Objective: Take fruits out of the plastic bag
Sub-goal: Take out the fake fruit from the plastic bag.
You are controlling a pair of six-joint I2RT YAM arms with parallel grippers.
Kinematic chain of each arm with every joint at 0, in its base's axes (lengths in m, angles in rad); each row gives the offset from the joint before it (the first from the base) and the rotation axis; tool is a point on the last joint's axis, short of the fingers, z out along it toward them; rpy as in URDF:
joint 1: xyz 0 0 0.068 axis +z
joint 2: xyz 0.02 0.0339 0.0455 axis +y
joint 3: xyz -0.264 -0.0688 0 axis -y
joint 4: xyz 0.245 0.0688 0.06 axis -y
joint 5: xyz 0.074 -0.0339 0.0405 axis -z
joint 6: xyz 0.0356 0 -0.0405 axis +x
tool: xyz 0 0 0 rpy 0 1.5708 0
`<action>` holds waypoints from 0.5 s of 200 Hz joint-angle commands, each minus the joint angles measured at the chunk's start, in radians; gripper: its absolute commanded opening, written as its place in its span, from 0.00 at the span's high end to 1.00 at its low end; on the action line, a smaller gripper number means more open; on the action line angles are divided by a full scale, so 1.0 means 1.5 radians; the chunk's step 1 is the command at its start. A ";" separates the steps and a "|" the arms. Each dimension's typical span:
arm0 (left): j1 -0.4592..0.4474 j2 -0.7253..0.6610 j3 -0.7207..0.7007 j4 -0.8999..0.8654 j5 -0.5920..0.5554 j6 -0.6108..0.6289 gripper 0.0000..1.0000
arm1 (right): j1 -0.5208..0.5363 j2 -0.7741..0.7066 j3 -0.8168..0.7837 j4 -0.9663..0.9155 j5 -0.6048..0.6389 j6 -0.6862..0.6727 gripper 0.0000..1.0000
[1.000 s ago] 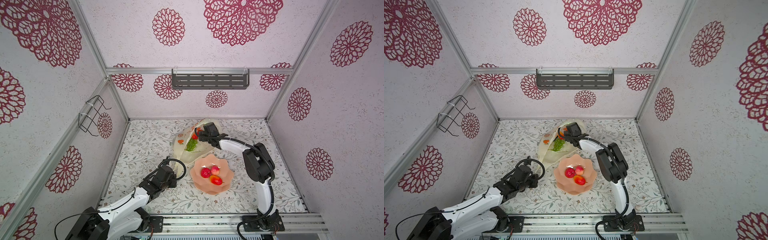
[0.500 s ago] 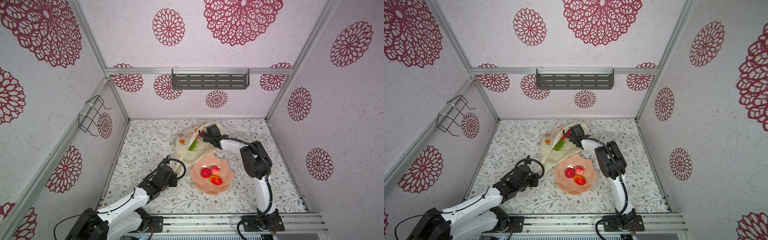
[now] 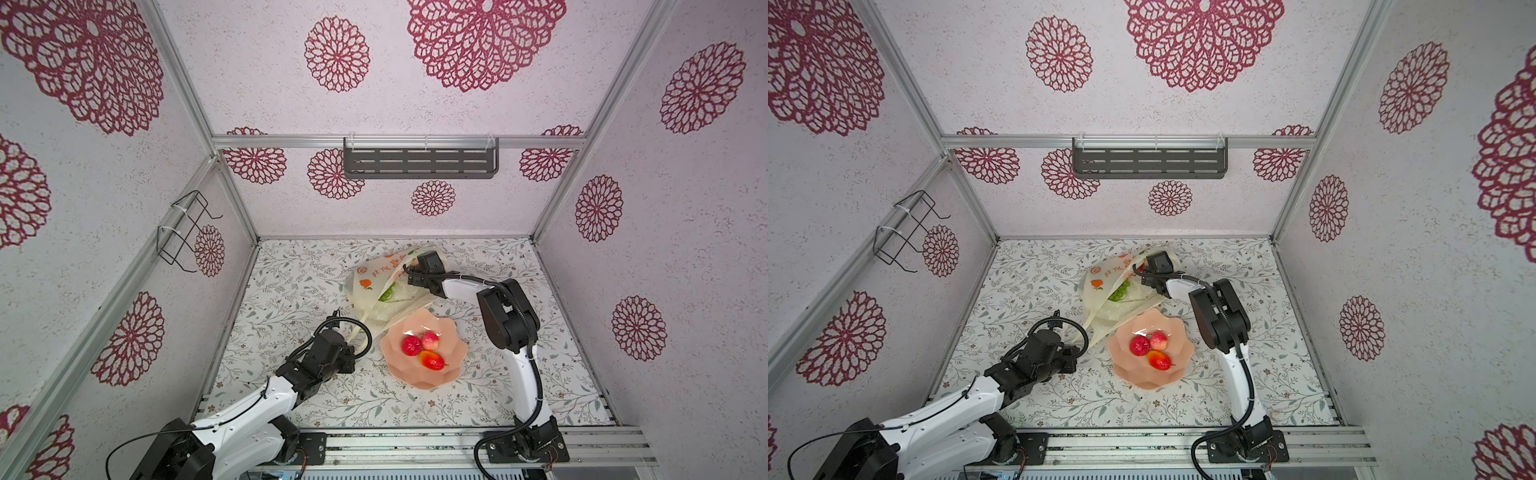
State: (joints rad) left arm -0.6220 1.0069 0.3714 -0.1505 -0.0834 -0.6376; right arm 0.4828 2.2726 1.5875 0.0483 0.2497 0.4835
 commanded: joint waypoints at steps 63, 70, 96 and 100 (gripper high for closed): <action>-0.005 -0.017 -0.003 0.007 -0.004 0.000 1.00 | -0.017 -0.022 0.015 0.027 -0.027 0.009 0.08; -0.005 -0.017 -0.003 0.007 -0.005 0.001 1.00 | -0.018 -0.021 0.015 0.027 -0.025 0.011 0.09; -0.005 -0.020 -0.003 0.005 -0.005 0.001 1.00 | -0.021 -0.017 0.013 0.032 -0.023 0.017 0.12; -0.005 -0.020 -0.003 0.005 -0.005 0.001 1.00 | -0.021 -0.019 0.013 0.033 -0.024 0.019 0.12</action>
State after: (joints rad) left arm -0.6220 0.9905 0.3714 -0.1471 -0.0845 -0.6388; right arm 0.4751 2.2726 1.5875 0.0643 0.2066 0.4908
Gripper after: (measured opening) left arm 0.043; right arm 0.891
